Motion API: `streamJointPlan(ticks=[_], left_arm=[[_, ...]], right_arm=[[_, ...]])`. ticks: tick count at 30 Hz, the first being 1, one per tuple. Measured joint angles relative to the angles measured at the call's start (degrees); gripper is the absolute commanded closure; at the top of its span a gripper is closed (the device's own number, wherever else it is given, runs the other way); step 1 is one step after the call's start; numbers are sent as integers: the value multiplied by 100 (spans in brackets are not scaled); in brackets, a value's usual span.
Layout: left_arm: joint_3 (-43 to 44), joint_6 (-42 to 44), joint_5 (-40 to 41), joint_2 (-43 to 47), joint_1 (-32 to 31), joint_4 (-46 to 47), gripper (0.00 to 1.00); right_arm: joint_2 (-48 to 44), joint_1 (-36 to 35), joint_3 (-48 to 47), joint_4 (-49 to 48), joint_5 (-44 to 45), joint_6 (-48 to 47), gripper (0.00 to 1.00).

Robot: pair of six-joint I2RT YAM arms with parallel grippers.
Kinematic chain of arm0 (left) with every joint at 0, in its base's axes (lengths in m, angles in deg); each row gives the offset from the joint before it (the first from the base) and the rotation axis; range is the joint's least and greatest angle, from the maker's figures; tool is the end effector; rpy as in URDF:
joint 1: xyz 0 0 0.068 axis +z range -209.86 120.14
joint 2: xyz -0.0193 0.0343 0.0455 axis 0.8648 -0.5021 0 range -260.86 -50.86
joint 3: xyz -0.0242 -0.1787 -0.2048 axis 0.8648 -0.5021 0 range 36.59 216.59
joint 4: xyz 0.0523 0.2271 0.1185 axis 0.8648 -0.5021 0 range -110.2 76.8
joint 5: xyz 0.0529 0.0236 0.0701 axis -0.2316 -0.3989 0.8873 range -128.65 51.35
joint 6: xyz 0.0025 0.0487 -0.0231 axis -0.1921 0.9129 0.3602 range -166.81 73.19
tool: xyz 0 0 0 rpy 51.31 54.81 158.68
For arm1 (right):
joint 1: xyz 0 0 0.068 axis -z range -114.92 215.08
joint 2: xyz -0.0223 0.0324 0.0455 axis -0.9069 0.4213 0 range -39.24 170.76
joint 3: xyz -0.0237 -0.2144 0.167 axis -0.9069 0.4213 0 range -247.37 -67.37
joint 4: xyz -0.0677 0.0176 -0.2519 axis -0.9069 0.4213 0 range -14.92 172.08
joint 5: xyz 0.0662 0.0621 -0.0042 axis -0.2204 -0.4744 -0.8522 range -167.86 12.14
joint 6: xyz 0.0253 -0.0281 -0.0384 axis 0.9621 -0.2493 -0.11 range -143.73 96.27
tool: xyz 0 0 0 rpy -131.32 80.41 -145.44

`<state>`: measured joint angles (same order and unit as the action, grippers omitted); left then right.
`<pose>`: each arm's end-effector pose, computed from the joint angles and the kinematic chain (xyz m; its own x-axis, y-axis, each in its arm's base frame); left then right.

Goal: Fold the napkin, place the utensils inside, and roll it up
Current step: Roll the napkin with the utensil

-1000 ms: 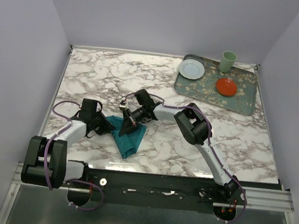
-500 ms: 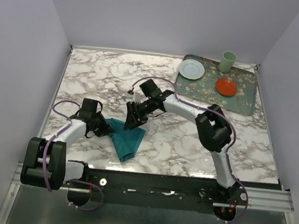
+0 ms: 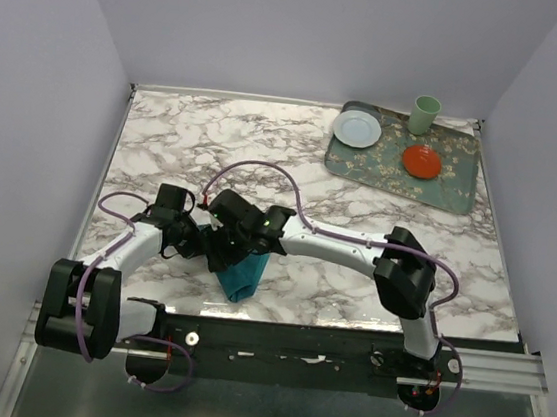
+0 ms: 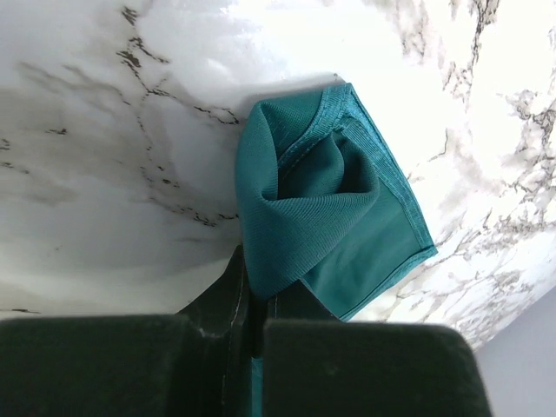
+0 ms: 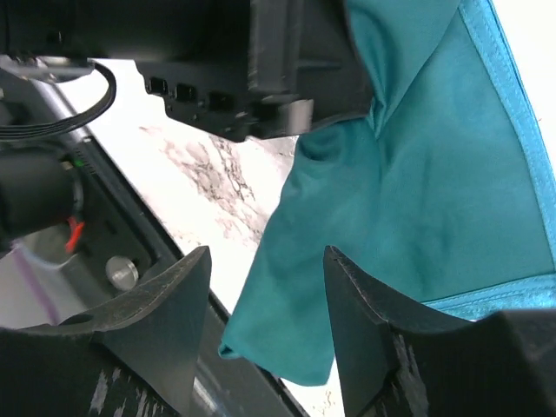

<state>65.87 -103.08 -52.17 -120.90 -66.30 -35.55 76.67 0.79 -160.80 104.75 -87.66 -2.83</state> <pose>0.2015 -0.0311 0.1502 -0.6703 -0.7380 -0.0777 -0.6182 0.6132 -0.4918 0.1904 0.4094 0.2266 -0.6530 -0.5458 -0.5251 -0.7495 0.5652 0.3446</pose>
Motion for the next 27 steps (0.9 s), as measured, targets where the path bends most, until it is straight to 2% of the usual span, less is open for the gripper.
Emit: streamJointPlan(ticks=[3, 8, 20, 23, 27], left_arm=[[28, -85, 109, 70, -24, -120, 100], [28, -216, 181, 83, -46, -184, 100], [28, -365, 284, 83, -52, -190, 100], [28, -407, 306, 83, -28, -190, 100], [26, -476, 343, 96, -46, -195, 100]], right_arm=[[74, -293, -7, -15, 549, -2, 39], [422, -402, -188, -22, 1078, -15, 39], [1064, -693, -693, 157, 1746, -131, 40], [1147, -702, -767, 212, 1895, -116, 47], [1220, -732, -767, 216, 2081, -131, 67]])
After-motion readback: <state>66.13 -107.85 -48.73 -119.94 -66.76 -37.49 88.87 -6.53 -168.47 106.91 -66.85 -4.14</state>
